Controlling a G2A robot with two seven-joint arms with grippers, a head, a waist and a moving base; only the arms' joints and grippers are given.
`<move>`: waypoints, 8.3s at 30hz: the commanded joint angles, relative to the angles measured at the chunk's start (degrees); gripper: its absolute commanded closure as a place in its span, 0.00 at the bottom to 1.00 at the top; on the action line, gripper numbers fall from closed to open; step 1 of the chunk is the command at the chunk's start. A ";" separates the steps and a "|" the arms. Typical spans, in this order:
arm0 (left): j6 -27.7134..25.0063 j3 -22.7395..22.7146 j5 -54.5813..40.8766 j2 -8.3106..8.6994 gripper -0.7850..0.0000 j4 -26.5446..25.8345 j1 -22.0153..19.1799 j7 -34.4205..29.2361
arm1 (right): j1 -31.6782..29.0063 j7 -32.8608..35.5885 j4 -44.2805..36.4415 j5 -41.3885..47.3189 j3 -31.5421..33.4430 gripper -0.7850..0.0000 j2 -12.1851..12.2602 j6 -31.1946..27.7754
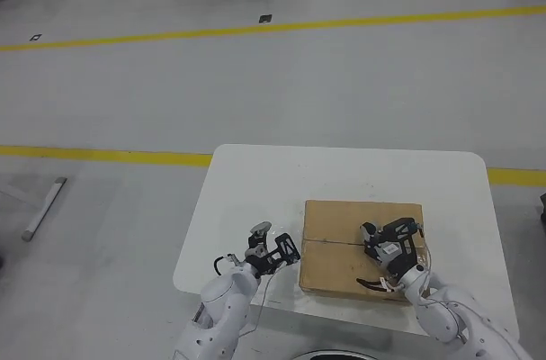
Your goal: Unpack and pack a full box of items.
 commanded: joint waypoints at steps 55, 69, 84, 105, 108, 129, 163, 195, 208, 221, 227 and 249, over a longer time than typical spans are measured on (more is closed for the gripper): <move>8.96 -2.27 -11.64 -1.11 0.00 1.98 0.22 13.40 | -0.16 0.75 0.64 0.38 0.91 1.00 -0.65 -0.92; 12.75 0.87 -15.04 -2.34 0.00 8.01 -4.23 16.41 | 0.53 0.99 1.39 0.10 0.35 1.00 -0.92 -0.89; 17.23 2.31 -10.01 -2.82 0.00 6.25 -6.26 15.99 | 0.21 1.25 0.80 -0.15 0.49 1.00 -1.02 -0.92; 15.09 3.42 -12.82 -3.63 0.00 -6.30 -8.04 14.96 | -0.49 1.86 -0.90 0.44 2.28 1.00 -0.97 -0.72; 15.18 4.20 -12.71 -3.86 0.00 -6.96 -8.72 15.05 | -0.73 1.91 -1.08 0.45 2.77 1.00 -0.92 -0.72; 13.21 10.91 -11.91 -5.61 0.00 -7.95 -11.99 14.81 | -5.46 -0.35 -3.89 3.35 12.60 1.00 0.04 -0.39; 12.22 17.75 -7.63 -8.67 0.00 -4.87 -14.29 10.21 | -15.40 -0.32 -8.72 14.92 26.55 0.84 0.87 -8.22; -6.77 -1.54 -28.94 -4.59 0.00 -15.88 2.74 -15.26 | -6.59 11.50 -9.66 -6.09 12.78 0.54 1.04 -8.40; -7.47 -1.81 -28.39 -3.99 0.00 -15.74 2.56 -14.49 | -11.09 15.39 -20.78 -15.90 15.45 0.00 1.98 -8.32; -8.02 -2.00 -29.33 -3.55 0.00 -14.40 1.53 -14.68 | -5.71 18.86 -17.20 -18.94 9.34 0.04 1.59 -6.28; -7.72 -2.41 -29.96 -3.34 0.00 -13.86 1.35 -15.03 | -2.12 20.42 -13.77 -19.72 6.30 0.52 1.04 -1.87; -7.55 -0.66 -32.06 -2.98 0.00 -11.64 -0.13 -16.76 | -5.73 10.86 -18.36 -34.04 7.06 1.00 1.53 0.85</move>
